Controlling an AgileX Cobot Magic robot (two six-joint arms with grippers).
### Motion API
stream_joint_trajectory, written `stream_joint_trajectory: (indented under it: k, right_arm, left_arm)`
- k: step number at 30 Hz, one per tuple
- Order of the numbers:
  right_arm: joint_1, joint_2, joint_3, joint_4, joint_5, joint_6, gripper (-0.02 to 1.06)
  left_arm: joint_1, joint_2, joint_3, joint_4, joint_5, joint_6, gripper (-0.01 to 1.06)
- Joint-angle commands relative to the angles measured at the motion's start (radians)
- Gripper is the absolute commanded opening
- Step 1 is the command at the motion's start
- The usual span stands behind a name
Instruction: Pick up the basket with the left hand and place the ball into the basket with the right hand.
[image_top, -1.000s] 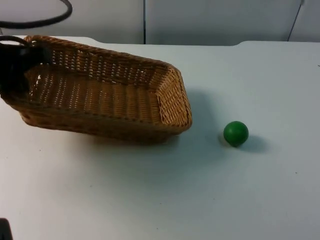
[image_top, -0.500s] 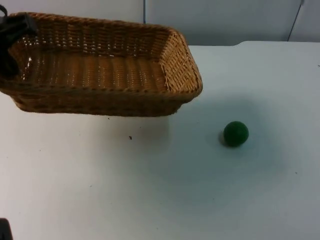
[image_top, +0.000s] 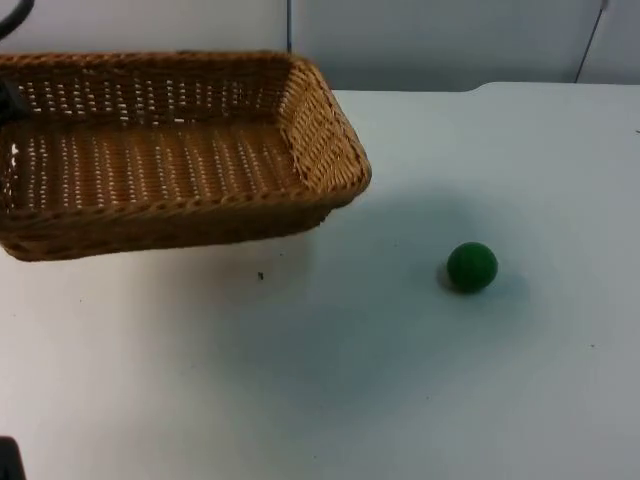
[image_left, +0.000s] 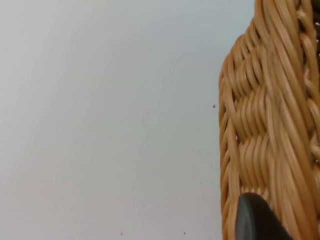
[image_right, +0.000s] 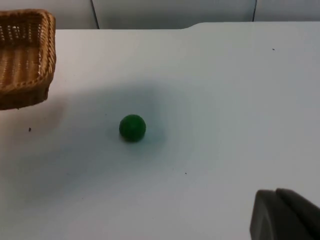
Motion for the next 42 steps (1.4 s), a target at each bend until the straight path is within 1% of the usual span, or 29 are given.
stream_joint_trajectory:
  k: [1, 7, 12, 13, 18, 21, 42]
  right_arm:
    - [-0.004, -0.003, 0.002, 0.004, -0.003, -0.002, 0.0]
    - [-0.004, -0.003, 0.002, 0.004, -0.003, -0.002, 0.0]
    - [-0.004, -0.003, 0.002, 0.004, -0.003, -0.002, 0.0]
    - [-0.004, -0.003, 0.002, 0.004, -0.003, -0.002, 0.0]
    - [-0.004, -0.003, 0.002, 0.004, -0.003, -0.002, 0.0]
    - [-0.004, -0.003, 0.002, 0.004, -0.003, -0.002, 0.0]
    - [-0.004, -0.003, 0.002, 0.004, -0.003, -0.002, 0.0]
  left_arm:
    - [0.004, -0.013, 0.001, -0.009, -0.065, -0.074, 0.0]
    - [0.004, -0.013, 0.001, -0.009, -0.066, -0.091, 0.0]
    - [0.004, -0.013, 0.001, -0.011, -0.002, -0.09, 0.0]
    - [0.004, -0.013, 0.001, -0.011, -0.002, -0.09, 0.0]
    - [0.004, -0.013, 0.001, -0.024, 0.071, -0.09, 0.0]
    - [0.004, -0.013, 0.001, -0.024, 0.086, -0.09, 0.0]
    - [0.004, -0.013, 0.001, -0.022, 0.085, -0.088, 0.0]
